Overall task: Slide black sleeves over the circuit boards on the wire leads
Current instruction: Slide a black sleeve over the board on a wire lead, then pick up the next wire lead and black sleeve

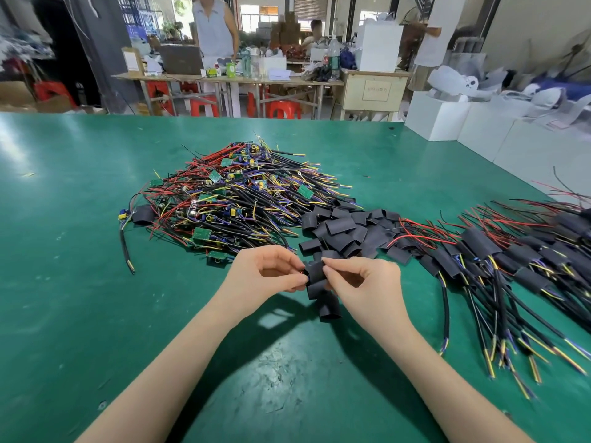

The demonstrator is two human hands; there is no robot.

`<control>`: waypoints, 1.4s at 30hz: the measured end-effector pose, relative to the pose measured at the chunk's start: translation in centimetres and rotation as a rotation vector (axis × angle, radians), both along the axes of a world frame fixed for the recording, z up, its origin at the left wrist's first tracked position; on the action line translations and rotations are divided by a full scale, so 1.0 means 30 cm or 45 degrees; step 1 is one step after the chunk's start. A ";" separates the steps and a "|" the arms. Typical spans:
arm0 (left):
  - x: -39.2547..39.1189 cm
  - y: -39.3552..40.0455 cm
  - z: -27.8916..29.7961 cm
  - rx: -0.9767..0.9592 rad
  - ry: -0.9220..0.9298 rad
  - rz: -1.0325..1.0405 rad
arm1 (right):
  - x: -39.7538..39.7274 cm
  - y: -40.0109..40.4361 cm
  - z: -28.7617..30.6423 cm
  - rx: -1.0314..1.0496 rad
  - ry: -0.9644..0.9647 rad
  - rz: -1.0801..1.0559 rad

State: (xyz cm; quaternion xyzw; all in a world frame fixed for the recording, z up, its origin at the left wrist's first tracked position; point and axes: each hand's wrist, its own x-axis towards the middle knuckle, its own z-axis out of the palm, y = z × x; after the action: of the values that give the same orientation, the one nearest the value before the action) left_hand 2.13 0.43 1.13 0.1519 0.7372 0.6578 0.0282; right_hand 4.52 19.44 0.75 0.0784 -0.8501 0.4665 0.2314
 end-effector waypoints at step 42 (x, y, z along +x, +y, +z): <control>-0.068 -0.062 -0.020 -0.082 0.223 0.457 | -0.069 0.453 0.058 0.551 -0.231 -1.153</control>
State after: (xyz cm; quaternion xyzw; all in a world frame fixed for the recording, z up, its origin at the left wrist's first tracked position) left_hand 0.10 -1.43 0.53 0.0736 0.7727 0.6126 -0.1491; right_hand 2.44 33.02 2.49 -0.2927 -0.8925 0.1375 0.3143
